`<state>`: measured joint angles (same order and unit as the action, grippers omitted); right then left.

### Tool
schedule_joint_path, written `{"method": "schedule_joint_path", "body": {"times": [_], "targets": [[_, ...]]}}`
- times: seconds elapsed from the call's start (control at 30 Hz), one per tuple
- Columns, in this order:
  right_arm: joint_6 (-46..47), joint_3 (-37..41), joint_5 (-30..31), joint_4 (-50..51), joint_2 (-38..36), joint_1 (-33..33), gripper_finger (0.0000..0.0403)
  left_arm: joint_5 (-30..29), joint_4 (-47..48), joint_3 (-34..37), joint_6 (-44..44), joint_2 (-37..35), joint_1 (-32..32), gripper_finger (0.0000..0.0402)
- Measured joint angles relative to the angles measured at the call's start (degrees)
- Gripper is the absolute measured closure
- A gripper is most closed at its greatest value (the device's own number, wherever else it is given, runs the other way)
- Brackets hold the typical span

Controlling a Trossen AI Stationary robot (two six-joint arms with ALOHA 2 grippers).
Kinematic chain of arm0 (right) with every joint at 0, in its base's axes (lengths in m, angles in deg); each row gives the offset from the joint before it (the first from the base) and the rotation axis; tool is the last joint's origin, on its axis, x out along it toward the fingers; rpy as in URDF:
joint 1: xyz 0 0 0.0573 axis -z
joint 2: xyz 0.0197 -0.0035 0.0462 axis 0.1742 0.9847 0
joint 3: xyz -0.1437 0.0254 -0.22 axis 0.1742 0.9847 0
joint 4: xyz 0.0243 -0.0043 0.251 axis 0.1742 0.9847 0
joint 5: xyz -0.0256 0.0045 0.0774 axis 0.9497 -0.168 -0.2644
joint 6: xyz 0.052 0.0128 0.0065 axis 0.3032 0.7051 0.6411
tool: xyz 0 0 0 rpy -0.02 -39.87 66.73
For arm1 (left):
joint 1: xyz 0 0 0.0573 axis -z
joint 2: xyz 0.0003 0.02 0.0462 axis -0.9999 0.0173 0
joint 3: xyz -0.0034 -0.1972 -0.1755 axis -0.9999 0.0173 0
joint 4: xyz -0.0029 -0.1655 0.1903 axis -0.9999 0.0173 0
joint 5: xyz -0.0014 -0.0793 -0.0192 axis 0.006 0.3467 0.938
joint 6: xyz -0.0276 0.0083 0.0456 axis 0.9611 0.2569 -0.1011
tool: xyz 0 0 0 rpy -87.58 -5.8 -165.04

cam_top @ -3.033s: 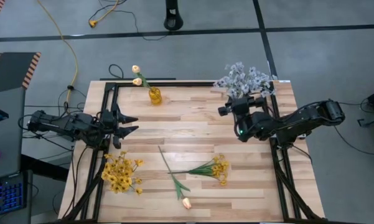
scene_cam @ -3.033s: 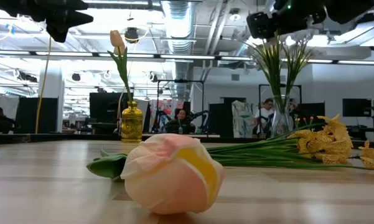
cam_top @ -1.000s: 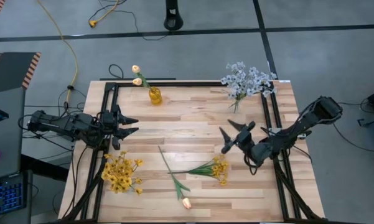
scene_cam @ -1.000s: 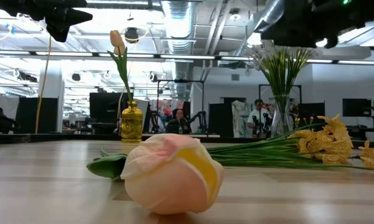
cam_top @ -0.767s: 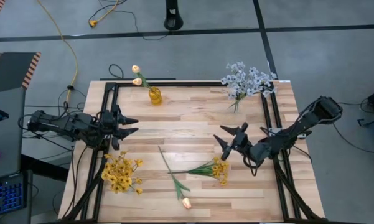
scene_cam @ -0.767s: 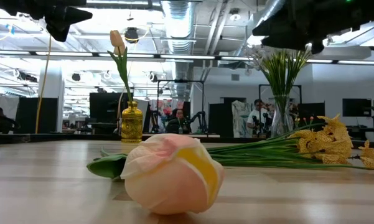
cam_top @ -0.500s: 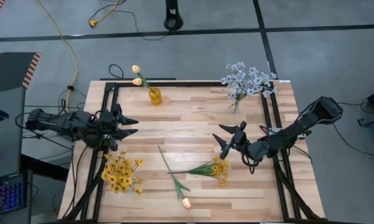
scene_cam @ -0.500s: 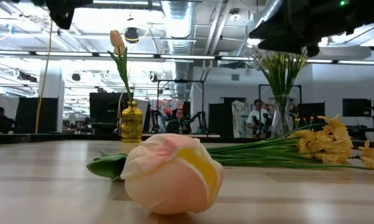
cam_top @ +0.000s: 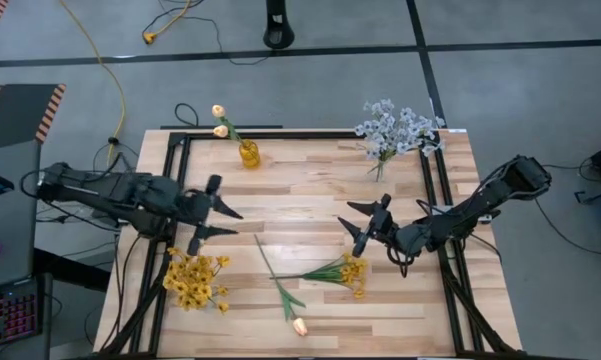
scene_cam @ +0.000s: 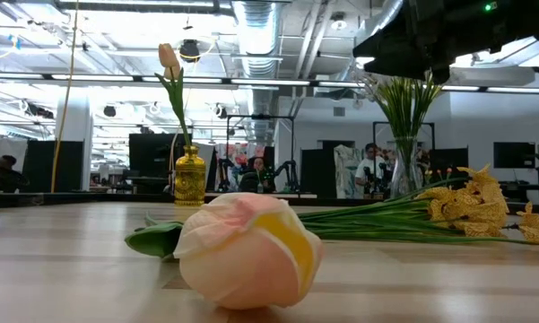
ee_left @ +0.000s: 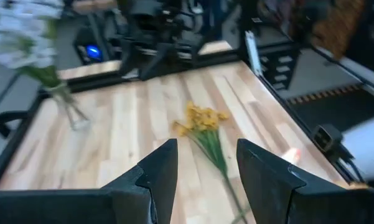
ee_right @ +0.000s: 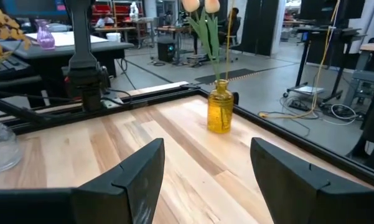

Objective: Sort flowers into vase by color
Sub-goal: Put the pink tulip into the yellow vase

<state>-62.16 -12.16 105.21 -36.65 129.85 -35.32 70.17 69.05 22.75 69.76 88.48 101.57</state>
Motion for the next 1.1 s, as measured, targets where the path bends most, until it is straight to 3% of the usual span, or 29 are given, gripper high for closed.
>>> {"method": "schedule_joint_path", "body": {"times": [0.27,0.5,0.63,1.1], "targets": [[-0.12,-0.02,-0.03,0.5,0.0,-0.01,0.0137,4.51,9.98,-12.89,-5.08,15.27,-0.37,0.0249],[0.3,-0.02,-0.03,3.55,0.0,-0.01,0.0137,13.62,17.11,-22.32,-10.67,27.53,-2.75,0.0249],[3.25,-0.04,-0.14,5.48,0.0,-0.06,0.0137,17.71,19.37,-24.51,-13.74,33.39,-3.8,0.0249],[4.51,-0.04,-3.6,7.89,0.0,-0.12,0.0137,19.1,20.36,-25.08,-18.46,48.54,-3.54,0.0249]]}}
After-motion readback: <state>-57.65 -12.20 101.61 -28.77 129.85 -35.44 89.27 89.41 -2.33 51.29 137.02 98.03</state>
